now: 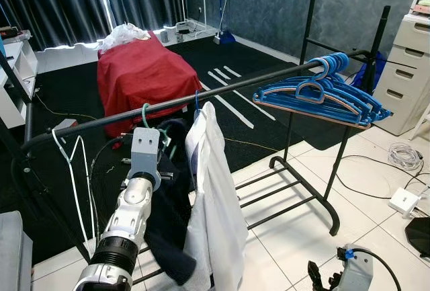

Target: Hang hanger

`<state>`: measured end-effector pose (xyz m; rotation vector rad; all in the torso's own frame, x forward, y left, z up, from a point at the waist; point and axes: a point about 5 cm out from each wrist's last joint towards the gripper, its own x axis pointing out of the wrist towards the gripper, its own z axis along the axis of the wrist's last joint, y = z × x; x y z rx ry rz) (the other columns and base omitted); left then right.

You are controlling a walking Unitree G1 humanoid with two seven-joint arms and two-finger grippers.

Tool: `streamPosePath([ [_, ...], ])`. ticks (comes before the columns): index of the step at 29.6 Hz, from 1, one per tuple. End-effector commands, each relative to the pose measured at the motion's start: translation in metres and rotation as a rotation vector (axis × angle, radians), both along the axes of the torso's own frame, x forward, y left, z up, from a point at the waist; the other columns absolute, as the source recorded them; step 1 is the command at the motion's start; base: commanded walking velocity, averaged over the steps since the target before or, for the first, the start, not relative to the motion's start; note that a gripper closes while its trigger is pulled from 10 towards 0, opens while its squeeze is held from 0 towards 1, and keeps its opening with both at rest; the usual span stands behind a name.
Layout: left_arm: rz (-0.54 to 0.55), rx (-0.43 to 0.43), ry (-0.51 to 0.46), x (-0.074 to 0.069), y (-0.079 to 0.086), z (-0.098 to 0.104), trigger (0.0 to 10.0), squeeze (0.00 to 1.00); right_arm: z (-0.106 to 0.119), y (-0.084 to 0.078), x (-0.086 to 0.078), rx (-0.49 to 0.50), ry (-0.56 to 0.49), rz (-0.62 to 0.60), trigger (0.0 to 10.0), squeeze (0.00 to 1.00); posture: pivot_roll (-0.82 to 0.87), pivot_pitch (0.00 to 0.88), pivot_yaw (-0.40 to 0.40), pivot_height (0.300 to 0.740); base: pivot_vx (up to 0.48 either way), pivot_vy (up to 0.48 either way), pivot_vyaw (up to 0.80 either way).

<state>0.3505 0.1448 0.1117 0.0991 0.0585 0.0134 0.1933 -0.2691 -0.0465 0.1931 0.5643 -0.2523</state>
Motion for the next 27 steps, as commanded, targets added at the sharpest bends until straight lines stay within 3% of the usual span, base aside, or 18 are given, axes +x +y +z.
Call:
streamPosePath([
  [1, -0.027, 0.034, 0.076, -0.004, 0.000, -0.016, 0.0, 0.00, 0.000, 0.004, 0.001, 0.004, -0.009, 0.001, 10.0, 0.00, -0.13, 0.000, 0.047, 0.740, 0.000, 0.000, 0.00],
  [5, -0.046, 0.023, 0.085, -0.004, -0.004, -0.018, 0.0, 0.00, 0.000, 0.005, 0.002, 0.003, -0.014, 0.003, 10.0, 0.00, -0.13, 0.000, 0.048, 0.740, 0.000, 0.000, 0.00],
  [6, -0.067, 0.001, 0.078, -0.004, -0.007, -0.017, 5.3, 1.00, 0.001, 0.005, 0.003, 0.003, -0.017, 0.003, 10.0, 0.00, -0.13, 0.000, 0.048, 0.740, 0.000, 0.000, 0.00],
  [7, -0.067, 0.001, 0.078, -0.004, -0.007, -0.017, 5.3, 1.00, 0.001, 0.005, 0.003, 0.003, -0.017, 0.003, 10.0, 0.00, -0.13, 0.000, 0.048, 0.740, 0.000, 0.000, 0.00],
  [8, -0.119, -0.024, 0.082, -0.004, -0.015, -0.017, 10.0, 1.00, 0.001, 0.006, 0.003, 0.002, -0.021, 0.004, 10.0, 0.00, -0.13, 0.000, 0.048, 0.740, 0.000, 0.000, 0.00],
  [9, -0.119, -0.024, 0.082, -0.004, -0.015, -0.017, 10.0, 1.00, 0.001, 0.006, 0.003, 0.002, -0.021, 0.004, 10.0, 0.00, -0.13, 0.000, 0.048, 0.740, 0.000, 0.000, 0.00],
  [10, -0.174, -0.050, 0.083, -0.005, -0.023, -0.017, 10.0, 0.71, 0.001, 0.006, 0.003, 0.002, -0.023, 0.005, 10.0, 0.00, -0.13, 0.000, 0.047, 0.740, 0.000, 0.000, 0.00],
  [12, -0.174, -0.050, 0.083, -0.005, -0.023, -0.017, 10.0, 0.71, 0.001, 0.006, 0.003, 0.002, -0.023, 0.005, 10.0, 0.00, -0.13, 0.000, 0.047, 0.740, 0.000, 0.000, 0.00],
  [13, -0.229, -0.071, 0.081, -0.006, -0.030, -0.017, 10.0, 0.00, 0.001, 0.007, 0.003, 0.002, -0.025, 0.005, 10.0, 0.00, -0.13, 0.000, 0.047, 0.740, 0.000, 0.000, 0.00],
  [15, -0.229, -0.071, 0.081, -0.006, -0.030, -0.017, 10.0, 0.00, 0.001, 0.007, 0.003, 0.002, -0.025, 0.005, 10.0, 0.00, -0.13, 0.000, 0.047, 0.740, 0.000, 0.000, 0.00],
  [16, -0.256, -0.075, 0.083, -0.007, -0.034, -0.017, 10.0, 1.00, 0.001, 0.007, 0.003, 0.002, -0.027, 0.005, 10.0, 0.00, -0.13, 0.000, 0.049, 0.740, 0.000, 0.000, 0.00],
  [20, -0.261, -0.069, 0.092, -0.008, -0.036, -0.019, 10.0, 1.00, 0.002, 0.007, 0.003, 0.002, -0.029, 0.004, 10.0, 0.00, -0.13, 0.000, 0.050, 0.740, 0.000, 0.000, 0.00],
  [21, -0.264, -0.027, 0.110, -0.008, -0.035, -0.022, 0.0, 0.00, 0.002, 0.007, 0.003, 0.002, -0.031, 0.003, 10.0, 0.00, -0.13, 0.000, 0.049, 0.740, 0.000, 0.000, 0.00],
  [27, -0.243, 0.042, 0.148, -0.007, -0.031, -0.027, 0.0, 0.00, 0.002, 0.007, 0.003, 0.002, -0.033, 0.000, 10.0, 0.00, -0.13, 0.000, 0.051, 0.740, 0.000, 0.000, 0.00],
])
